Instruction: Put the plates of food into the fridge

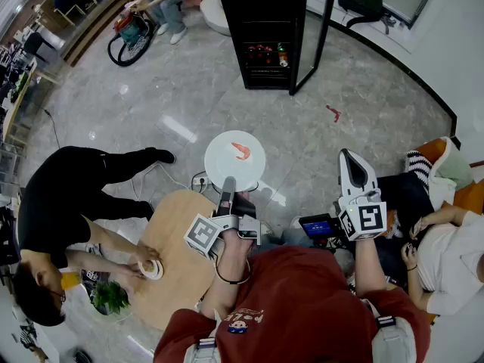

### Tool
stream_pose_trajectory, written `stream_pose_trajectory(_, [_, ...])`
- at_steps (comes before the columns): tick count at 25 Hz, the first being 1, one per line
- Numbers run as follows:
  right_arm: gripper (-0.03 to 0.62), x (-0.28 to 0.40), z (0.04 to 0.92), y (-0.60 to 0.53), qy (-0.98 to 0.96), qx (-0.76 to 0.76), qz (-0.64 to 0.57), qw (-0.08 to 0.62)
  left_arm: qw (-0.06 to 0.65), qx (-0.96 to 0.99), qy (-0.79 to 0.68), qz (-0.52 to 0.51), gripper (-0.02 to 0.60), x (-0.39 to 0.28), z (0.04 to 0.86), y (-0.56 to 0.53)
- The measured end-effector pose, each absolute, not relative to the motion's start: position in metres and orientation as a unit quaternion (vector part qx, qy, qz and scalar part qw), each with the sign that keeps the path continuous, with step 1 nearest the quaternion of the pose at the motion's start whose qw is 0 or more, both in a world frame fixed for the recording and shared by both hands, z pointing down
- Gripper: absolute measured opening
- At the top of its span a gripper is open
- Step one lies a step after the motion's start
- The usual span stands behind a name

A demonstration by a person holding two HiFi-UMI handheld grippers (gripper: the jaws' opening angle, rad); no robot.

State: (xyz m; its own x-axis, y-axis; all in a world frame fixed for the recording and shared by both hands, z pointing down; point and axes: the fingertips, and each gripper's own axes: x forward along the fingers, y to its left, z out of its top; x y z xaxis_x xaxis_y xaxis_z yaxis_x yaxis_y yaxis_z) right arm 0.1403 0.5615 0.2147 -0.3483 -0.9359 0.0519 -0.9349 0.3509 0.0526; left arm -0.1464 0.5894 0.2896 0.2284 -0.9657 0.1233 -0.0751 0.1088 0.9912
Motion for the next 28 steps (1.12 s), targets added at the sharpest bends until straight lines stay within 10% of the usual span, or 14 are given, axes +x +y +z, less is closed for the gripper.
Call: stream_pose_trajectory(28, [0.011,0.216,0.238,0.548,-0.824,0.566,0.000,0.031,0.564,0.557,-0.474,-0.382,0.026,-0.064,0.286,0.569])
